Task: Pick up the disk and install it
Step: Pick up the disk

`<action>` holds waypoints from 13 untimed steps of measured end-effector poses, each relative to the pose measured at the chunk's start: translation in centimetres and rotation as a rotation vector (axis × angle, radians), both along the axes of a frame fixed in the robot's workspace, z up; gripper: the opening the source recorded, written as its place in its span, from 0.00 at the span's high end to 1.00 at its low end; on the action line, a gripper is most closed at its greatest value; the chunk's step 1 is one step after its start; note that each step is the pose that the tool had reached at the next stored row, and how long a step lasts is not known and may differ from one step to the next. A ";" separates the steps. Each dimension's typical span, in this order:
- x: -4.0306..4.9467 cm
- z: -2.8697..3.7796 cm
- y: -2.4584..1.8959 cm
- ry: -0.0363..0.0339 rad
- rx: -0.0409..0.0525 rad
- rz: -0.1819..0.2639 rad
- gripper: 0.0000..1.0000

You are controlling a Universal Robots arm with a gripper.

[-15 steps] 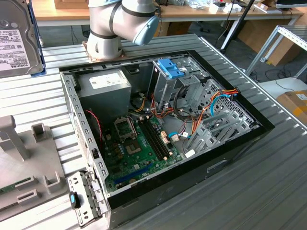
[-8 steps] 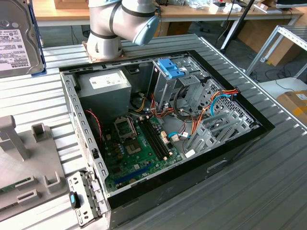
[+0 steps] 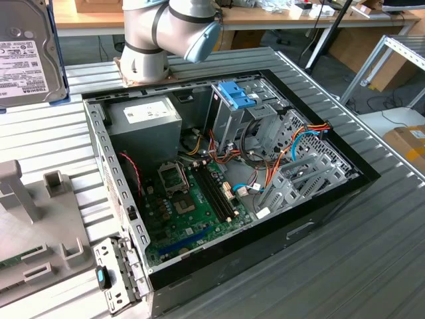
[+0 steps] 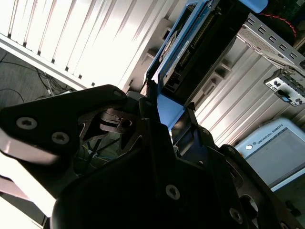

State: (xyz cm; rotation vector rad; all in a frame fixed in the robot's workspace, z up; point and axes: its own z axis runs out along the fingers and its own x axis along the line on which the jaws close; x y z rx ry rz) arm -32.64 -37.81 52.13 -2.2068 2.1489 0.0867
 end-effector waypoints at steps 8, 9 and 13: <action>0.61 0.00 0.00 0.0000 -0.0001 0.000 0.63; 0.61 0.00 0.00 0.0000 0.0000 0.000 0.63; 1.23 0.00 0.00 0.0000 -0.0001 0.000 0.63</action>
